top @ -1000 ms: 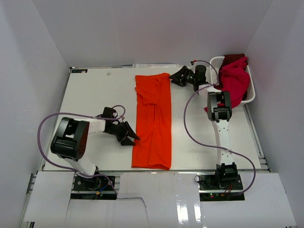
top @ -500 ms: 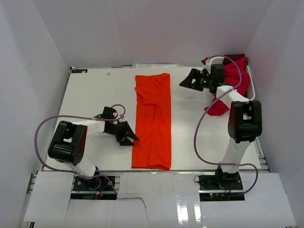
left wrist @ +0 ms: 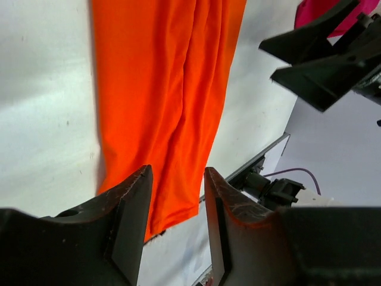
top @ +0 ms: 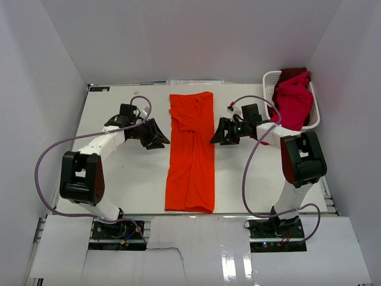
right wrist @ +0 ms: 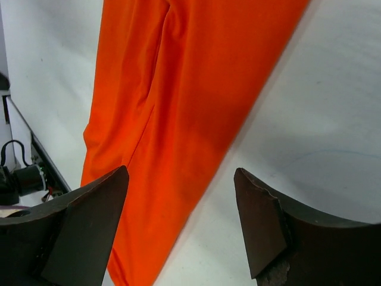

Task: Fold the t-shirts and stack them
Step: Grab the bottom of the folded rectangular tshirt with both arms

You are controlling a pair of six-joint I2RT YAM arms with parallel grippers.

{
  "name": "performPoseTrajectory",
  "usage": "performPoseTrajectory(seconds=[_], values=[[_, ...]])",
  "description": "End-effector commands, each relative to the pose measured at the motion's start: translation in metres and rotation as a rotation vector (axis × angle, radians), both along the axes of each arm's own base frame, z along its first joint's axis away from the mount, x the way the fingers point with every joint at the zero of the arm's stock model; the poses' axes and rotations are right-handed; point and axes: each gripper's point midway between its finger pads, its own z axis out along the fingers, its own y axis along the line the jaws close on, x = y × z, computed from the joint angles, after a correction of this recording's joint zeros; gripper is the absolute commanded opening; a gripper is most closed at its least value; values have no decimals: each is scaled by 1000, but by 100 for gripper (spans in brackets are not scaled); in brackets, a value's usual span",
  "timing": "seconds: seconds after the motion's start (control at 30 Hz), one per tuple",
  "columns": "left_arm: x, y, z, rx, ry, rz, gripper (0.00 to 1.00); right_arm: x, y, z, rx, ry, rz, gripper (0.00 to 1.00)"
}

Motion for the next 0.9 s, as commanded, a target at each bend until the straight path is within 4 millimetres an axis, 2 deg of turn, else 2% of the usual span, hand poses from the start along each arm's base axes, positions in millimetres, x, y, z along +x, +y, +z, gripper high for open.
performPoseTrajectory(seconds=[0.0,0.1,0.17,0.23,0.27,0.3,0.33,0.4,0.47,0.53,0.73,0.87], values=[[18,-8,-10,-4,-71,-80,49,-8,19,6,57,-5,46,77],[35,-13,-14,11,-129,-100,49,-12,33,-2,76,29,69,73],[39,-20,-19,23,-134,-125,48,-14,43,-6,77,50,90,69],[42,-28,-28,32,-126,-155,40,-16,50,-7,75,56,101,63],[41,-30,-32,40,-124,-162,38,-18,55,-10,72,67,105,57],[42,-31,-36,54,-119,-162,36,-18,57,-10,75,67,109,54],[40,-34,-42,64,-111,-174,35,-19,59,-12,76,69,111,43],[39,-38,-46,69,-110,-188,33,-23,63,-15,84,93,118,30],[41,-42,-50,87,-118,-199,32,-22,66,-18,92,94,121,27],[41,-47,-54,110,-125,-213,32,-22,68,-20,90,90,116,20],[44,-47,-80,159,-80,-219,29,-22,68,-29,72,104,104,18],[49,-38,-105,235,-25,-195,29,-21,67,-37,60,121,95,18]])
